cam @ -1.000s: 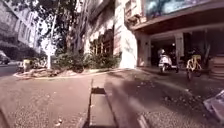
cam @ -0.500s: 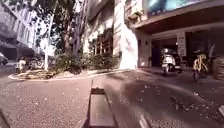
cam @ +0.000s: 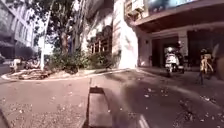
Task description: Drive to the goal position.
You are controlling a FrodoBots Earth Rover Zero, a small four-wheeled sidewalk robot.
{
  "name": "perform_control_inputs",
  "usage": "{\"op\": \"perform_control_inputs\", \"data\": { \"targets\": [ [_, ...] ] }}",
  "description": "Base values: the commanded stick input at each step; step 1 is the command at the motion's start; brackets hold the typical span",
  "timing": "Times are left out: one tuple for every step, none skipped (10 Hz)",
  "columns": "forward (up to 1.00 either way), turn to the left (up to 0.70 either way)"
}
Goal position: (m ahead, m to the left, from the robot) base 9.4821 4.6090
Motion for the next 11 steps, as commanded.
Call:
{"op": "perform_control_inputs", "data": {
  "targets": [
    [0.70,-0.14],
    [0.70,-0.14],
    [0.70,-0.14],
    [0.70,-0.14],
    [0.70,-0.14],
    [0.70,-0.14],
    [0.70,-0.14],
    [0.70,-0.06],
    [0.70,0.00],
    [0.70,0.00],
    [0.70,0.00]
  ]
}}
